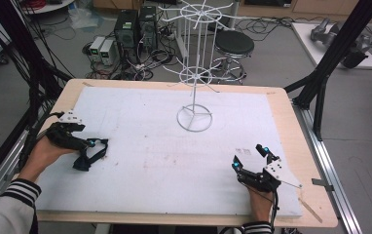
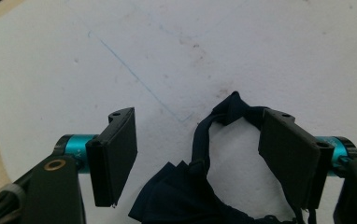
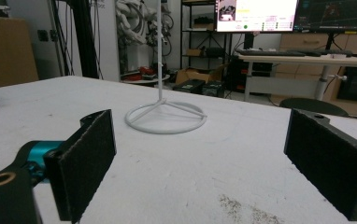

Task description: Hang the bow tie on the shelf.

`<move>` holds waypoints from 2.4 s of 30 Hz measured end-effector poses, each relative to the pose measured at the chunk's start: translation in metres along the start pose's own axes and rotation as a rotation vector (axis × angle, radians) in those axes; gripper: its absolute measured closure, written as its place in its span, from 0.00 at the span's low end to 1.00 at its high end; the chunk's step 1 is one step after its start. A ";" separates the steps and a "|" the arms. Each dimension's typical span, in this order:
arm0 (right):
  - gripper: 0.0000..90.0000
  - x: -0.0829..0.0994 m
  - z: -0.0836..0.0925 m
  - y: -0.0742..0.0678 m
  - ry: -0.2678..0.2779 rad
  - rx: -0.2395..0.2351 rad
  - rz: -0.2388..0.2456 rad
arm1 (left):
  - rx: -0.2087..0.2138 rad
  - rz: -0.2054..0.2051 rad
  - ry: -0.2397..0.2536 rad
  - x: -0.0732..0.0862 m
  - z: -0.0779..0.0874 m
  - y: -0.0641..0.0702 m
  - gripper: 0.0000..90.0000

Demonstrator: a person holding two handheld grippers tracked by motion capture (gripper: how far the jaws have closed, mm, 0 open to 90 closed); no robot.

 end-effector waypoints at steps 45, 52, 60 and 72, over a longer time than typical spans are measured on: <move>0.09 0.000 0.001 0.000 0.003 0.003 -0.005 | -0.009 0.035 -0.225 0.023 -0.024 0.003 0.94; 0.09 0.000 0.001 0.000 0.004 0.003 -0.003 | -0.004 0.054 -0.179 0.017 -0.021 0.004 0.94; 0.09 0.000 0.001 0.000 0.004 0.002 -0.003 | 0.018 0.077 -0.044 -0.004 -0.010 0.006 0.95; 0.09 0.000 0.001 0.000 0.005 0.002 -0.001 | 0.046 0.082 0.190 -0.040 0.008 0.016 0.95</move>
Point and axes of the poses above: each handheld gripper's, and its own axes: z roughly backward along the jaws, x roughly out of its underside, y roughly to its right, the point moved 10 cm from there along -z, roughly forward along the jaws, and after that the axes turned 1 degree about y, right-handed, at the moved point
